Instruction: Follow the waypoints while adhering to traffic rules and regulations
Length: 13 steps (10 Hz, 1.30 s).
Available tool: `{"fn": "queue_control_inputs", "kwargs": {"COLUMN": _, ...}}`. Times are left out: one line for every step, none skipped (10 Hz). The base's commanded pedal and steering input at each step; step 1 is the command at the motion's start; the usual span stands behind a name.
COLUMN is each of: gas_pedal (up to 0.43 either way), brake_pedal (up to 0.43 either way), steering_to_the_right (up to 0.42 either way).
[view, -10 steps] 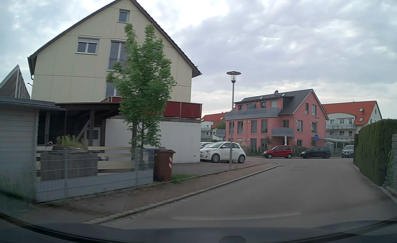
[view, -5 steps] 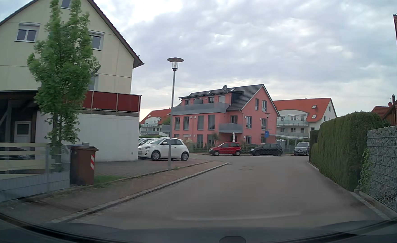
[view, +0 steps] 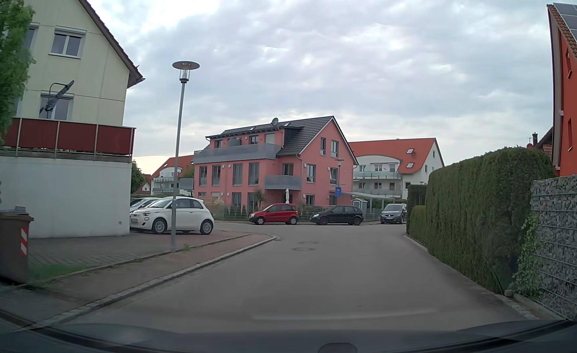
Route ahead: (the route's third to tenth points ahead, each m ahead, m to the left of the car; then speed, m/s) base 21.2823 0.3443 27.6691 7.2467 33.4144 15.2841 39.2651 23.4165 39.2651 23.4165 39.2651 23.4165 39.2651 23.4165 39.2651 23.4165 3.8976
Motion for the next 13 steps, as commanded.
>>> {"fn": "queue_control_inputs", "kwargs": {"gas_pedal": 0.118, "brake_pedal": 0.0, "steering_to_the_right": 0.169}}
{"fn": "queue_control_inputs", "kwargs": {"gas_pedal": 0.118, "brake_pedal": 0.0, "steering_to_the_right": 0.154}}
{"fn": "queue_control_inputs", "kwargs": {"gas_pedal": 0.11, "brake_pedal": 0.0, "steering_to_the_right": 0.141}}
{"fn": "queue_control_inputs", "kwargs": {"gas_pedal": 0.11, "brake_pedal": 0.0, "steering_to_the_right": 0.131}}
{"fn": "queue_control_inputs", "kwargs": {"gas_pedal": 0.098, "brake_pedal": 0.0, "steering_to_the_right": 0.121}}
{"fn": "queue_control_inputs", "kwargs": {"gas_pedal": 0.098, "brake_pedal": 0.0, "steering_to_the_right": 0.118}}
{"fn": "queue_control_inputs", "kwargs": {"gas_pedal": 0.079, "brake_pedal": 0.0, "steering_to_the_right": 0.115}}
{"fn": "queue_control_inputs", "kwargs": {"gas_pedal": 0.067, "brake_pedal": 0.0, "steering_to_the_right": 0.111}}
{"fn": "queue_control_inputs", "kwargs": {"gas_pedal": 0.059, "brake_pedal": 0.0, "steering_to_the_right": 0.107}}
{"fn": "queue_control_inputs", "kwargs": {"gas_pedal": 0.059, "brake_pedal": 0.0, "steering_to_the_right": 0.101}}
{"fn": "queue_control_inputs", "kwargs": {"gas_pedal": 0.047, "brake_pedal": 0.0, "steering_to_the_right": 0.091}}
{"fn": "queue_control_inputs", "kwargs": {"gas_pedal": 0.047, "brake_pedal": 0.0, "steering_to_the_right": 0.086}}
{"fn": "queue_control_inputs", "kwargs": {"gas_pedal": 0.039, "brake_pedal": 0.0, "steering_to_the_right": 0.08}}
